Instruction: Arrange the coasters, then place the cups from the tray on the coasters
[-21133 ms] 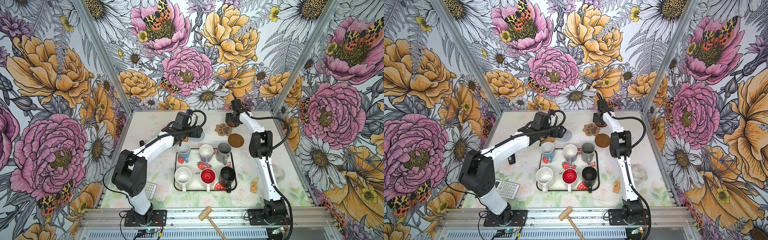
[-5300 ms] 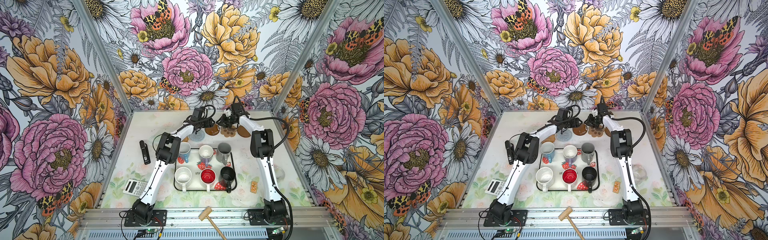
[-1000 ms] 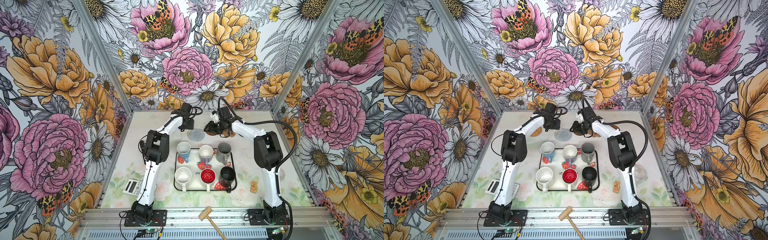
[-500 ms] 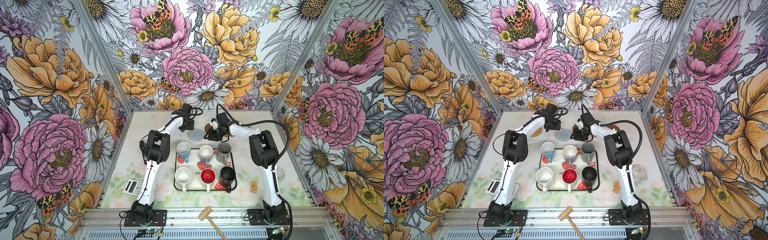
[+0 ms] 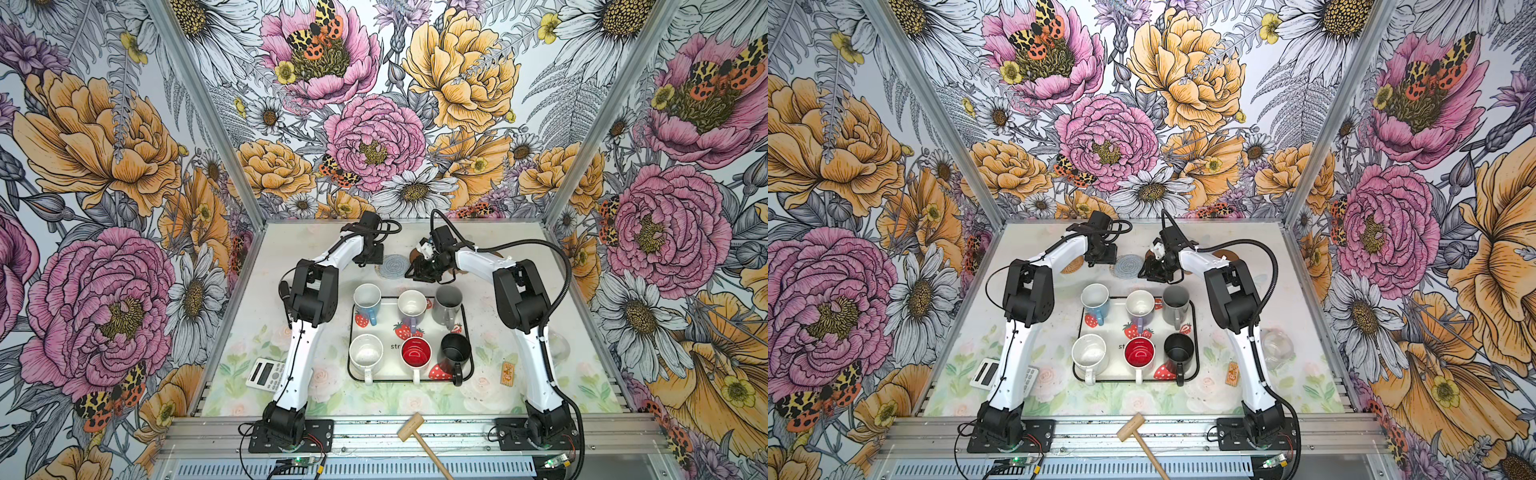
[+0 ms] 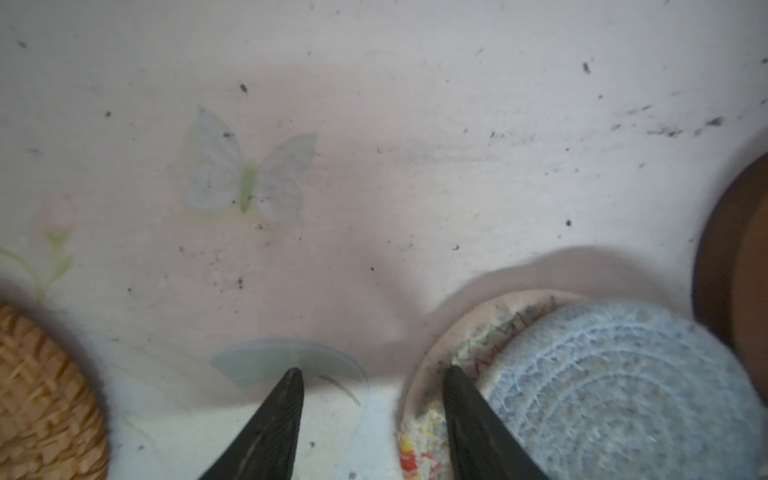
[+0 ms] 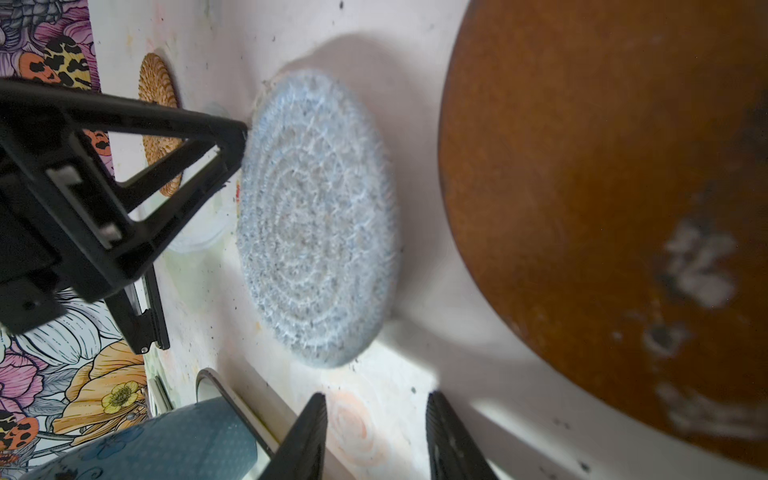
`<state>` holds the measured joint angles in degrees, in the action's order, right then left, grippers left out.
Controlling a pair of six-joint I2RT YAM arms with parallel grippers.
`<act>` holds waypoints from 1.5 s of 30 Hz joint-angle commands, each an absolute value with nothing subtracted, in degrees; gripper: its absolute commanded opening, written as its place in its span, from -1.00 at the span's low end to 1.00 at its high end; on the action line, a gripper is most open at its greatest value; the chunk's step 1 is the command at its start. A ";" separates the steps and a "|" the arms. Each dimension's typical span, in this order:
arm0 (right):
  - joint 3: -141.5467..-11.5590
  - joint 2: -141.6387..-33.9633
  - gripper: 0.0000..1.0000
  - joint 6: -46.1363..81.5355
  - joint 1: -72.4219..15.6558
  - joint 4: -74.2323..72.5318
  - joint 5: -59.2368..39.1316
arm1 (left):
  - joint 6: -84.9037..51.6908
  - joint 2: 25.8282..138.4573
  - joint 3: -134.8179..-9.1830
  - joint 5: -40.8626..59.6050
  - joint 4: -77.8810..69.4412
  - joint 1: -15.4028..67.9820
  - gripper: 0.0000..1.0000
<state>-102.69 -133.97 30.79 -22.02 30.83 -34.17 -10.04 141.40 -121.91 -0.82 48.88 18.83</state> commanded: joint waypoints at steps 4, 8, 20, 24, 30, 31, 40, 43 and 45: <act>-105.92 -136.65 -0.15 32.08 -22.98 30.50 -34.48 | -8.88 140.89 -119.05 -3.67 49.13 18.11 0.07; -105.96 -135.82 -0.15 32.15 -22.94 30.41 -33.75 | -8.70 140.54 -117.89 -4.51 49.13 17.94 0.05; -108.20 -134.70 -0.15 32.58 -21.56 29.62 -33.77 | -9.06 139.83 -116.37 -4.58 49.13 17.40 0.01; -109.31 -135.15 -0.15 32.93 -21.14 29.44 -34.11 | -9.14 139.86 -116.25 -4.26 49.13 17.40 0.00; -111.82 -137.18 -0.14 33.88 -20.40 29.36 -34.80 | -9.10 139.75 -116.07 -4.24 49.13 17.39 0.00; -112.33 -137.57 -0.15 33.96 -20.30 29.36 -34.87 | -9.07 139.77 -115.93 -4.25 49.14 17.47 -0.01; -114.41 -139.87 -0.14 34.93 -19.20 29.49 -34.97 | -9.14 139.75 -115.52 -4.31 49.13 17.07 -0.01; -115.16 -140.60 -0.14 35.22 -19.33 29.44 -35.12 | -9.23 139.75 -115.30 -4.22 49.17 16.70 -0.01; -115.90 -141.10 -0.14 35.34 -19.53 29.36 -35.34 | -9.23 139.77 -115.30 -4.22 49.13 16.61 -0.02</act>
